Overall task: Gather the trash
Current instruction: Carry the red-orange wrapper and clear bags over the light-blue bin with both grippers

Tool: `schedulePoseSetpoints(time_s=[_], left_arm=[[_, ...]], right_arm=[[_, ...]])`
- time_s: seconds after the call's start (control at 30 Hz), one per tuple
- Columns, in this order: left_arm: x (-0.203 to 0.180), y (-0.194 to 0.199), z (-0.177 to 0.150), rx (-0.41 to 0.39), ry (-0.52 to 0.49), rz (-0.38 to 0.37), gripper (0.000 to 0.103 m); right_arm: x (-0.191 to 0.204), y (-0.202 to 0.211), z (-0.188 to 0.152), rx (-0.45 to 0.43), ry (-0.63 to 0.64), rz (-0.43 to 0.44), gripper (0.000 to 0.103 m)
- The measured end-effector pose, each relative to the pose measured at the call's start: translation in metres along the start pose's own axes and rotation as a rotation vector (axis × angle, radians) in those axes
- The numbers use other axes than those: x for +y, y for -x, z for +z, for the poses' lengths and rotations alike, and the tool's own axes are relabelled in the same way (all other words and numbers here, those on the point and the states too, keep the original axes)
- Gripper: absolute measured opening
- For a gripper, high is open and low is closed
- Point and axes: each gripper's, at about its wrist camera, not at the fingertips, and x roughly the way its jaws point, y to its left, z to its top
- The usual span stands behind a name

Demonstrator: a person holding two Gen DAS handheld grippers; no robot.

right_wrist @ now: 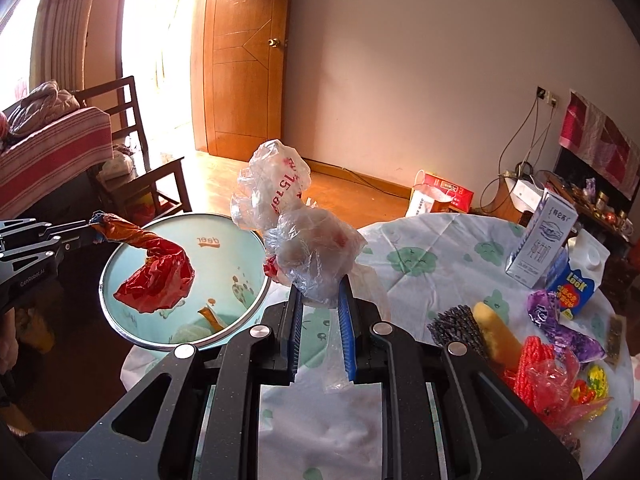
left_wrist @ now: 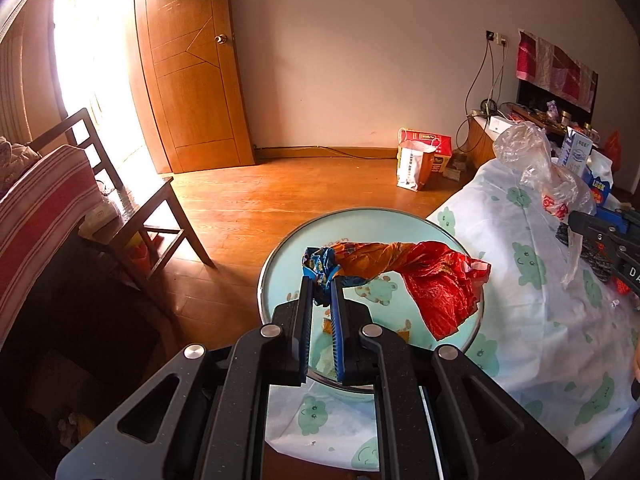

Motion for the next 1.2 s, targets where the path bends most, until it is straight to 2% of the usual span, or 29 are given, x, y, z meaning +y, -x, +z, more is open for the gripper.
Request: schedulePoseSetpoints(time_s=[0.83,1.2], left_arm=[[0.035,-0.011,-0.002,0.023,0.043,0.088,0.008],[0.036,-0.012,-0.002,0.023,0.052,0.104,0.008]], right_arm=[[0.035,-0.039,0.013,0.057,0.079,0.051,0.018],[0.044,-0.049,0.016,0.072,0.103,0.064,0.018]])
